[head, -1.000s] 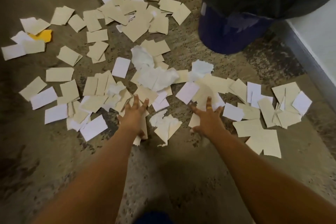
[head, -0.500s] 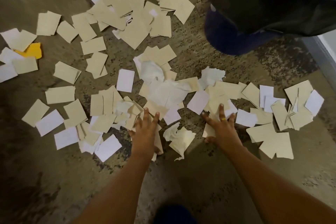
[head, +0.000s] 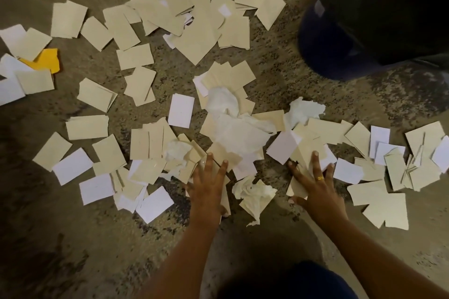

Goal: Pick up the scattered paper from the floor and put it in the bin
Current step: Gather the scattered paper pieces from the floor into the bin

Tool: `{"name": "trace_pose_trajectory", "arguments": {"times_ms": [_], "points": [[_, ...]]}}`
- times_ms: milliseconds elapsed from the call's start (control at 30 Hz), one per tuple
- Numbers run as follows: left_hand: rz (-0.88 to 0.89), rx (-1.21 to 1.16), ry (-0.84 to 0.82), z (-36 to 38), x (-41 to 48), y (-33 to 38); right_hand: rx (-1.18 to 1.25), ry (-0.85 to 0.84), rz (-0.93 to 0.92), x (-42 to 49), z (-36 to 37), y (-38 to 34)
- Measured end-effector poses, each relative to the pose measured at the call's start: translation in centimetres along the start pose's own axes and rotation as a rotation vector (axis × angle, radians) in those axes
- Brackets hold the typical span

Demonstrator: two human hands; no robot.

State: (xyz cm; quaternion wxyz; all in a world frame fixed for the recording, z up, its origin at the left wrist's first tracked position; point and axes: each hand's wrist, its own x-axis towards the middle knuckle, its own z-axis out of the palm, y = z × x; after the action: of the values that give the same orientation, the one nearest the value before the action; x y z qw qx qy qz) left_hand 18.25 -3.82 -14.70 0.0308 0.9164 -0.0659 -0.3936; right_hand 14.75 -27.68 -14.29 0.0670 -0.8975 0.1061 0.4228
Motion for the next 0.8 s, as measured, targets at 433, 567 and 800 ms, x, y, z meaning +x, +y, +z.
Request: {"name": "trace_pose_trajectory", "arguments": {"times_ms": [433,567,800], "points": [[-0.070,-0.081,-0.037,-0.35,0.09,0.34,-0.034,0.007,-0.075,-0.08,-0.50,-0.07],[-0.099,-0.133,-0.004,0.05,0.17,0.39,-0.031,0.002,-0.077,0.14,-0.36,0.14],[-0.109,-0.170,0.068,0.31,0.16,0.35,-0.016,0.072,-0.107,0.21,-0.27,0.09]]}}
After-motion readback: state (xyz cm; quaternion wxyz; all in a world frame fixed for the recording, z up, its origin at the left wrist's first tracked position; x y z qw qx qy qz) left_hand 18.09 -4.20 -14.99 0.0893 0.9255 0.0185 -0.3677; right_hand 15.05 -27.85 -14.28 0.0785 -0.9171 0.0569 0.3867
